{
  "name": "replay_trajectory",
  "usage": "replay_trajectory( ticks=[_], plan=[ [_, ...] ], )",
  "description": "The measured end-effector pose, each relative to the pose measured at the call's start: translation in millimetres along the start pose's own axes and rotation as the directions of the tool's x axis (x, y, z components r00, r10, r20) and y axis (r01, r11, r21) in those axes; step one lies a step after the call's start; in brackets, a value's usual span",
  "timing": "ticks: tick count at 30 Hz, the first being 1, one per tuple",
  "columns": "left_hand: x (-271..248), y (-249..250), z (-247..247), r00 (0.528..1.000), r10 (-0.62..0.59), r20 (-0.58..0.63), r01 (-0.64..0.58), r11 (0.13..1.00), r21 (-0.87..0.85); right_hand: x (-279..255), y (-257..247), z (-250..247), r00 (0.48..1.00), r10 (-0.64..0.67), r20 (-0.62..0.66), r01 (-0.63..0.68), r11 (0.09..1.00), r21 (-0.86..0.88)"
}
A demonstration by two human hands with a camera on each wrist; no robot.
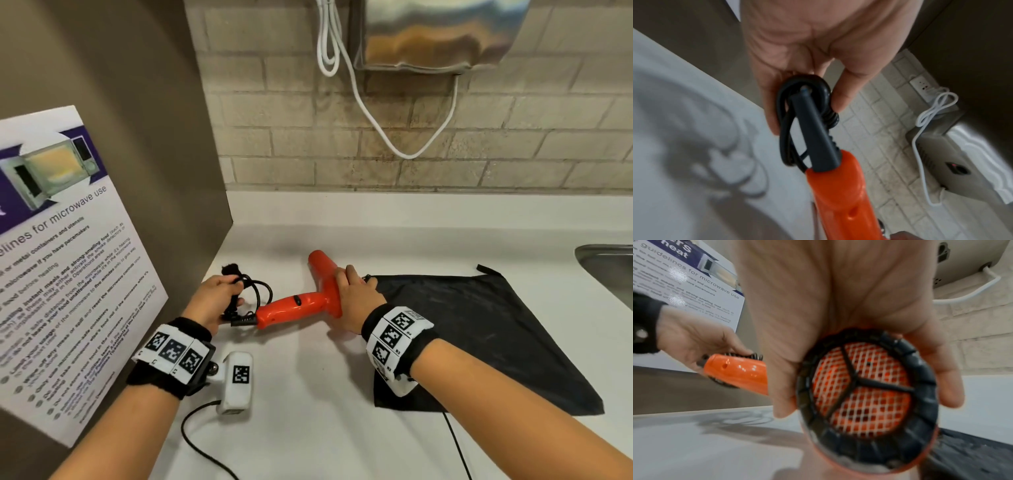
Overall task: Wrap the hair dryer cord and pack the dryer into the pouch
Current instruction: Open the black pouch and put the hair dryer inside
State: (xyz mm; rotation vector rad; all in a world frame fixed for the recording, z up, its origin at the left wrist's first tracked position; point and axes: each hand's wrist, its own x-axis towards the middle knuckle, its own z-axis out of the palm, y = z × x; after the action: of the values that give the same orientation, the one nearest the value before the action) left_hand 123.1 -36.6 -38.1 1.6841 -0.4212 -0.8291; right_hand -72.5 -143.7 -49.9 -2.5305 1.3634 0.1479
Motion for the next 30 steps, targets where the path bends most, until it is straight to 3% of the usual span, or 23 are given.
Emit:
replay_trajectory(
  ticks=[8, 14, 17, 21, 25, 30],
  plan=[
    [15, -18, -12, 0.958, -0.21, 0.195, 0.149, 0.946, 0.287, -6, 0, 0, 0.992, -0.109, 0.063, 0.115, 0.989, -0.092],
    [16, -18, -13, 0.966, -0.161, 0.202, 0.029, 0.844, 0.536, -9, 1, 2, 0.984, -0.176, 0.033, 0.179, 0.976, -0.123],
    [15, -17, -12, 0.959, -0.195, 0.207, 0.048, 0.828, 0.559, -9, 2, 2, 0.981, -0.192, 0.017, 0.192, 0.972, -0.135],
    [19, -17, -8, 0.95, -0.153, 0.273, -0.025, 0.832, 0.554, -6, 2, 2, 0.976, -0.216, 0.021, 0.217, 0.968, -0.124],
    [22, -16, -10, 0.92, -0.192, 0.341, -0.049, 0.808, 0.588, -5, 4, 2, 0.977, -0.211, 0.016, 0.212, 0.973, -0.09],
    [25, -7, -11, 0.936, -0.186, 0.299, -0.112, 0.649, 0.753, -1, 4, 2, 0.982, -0.189, 0.022, 0.19, 0.98, -0.06]
  ],
)
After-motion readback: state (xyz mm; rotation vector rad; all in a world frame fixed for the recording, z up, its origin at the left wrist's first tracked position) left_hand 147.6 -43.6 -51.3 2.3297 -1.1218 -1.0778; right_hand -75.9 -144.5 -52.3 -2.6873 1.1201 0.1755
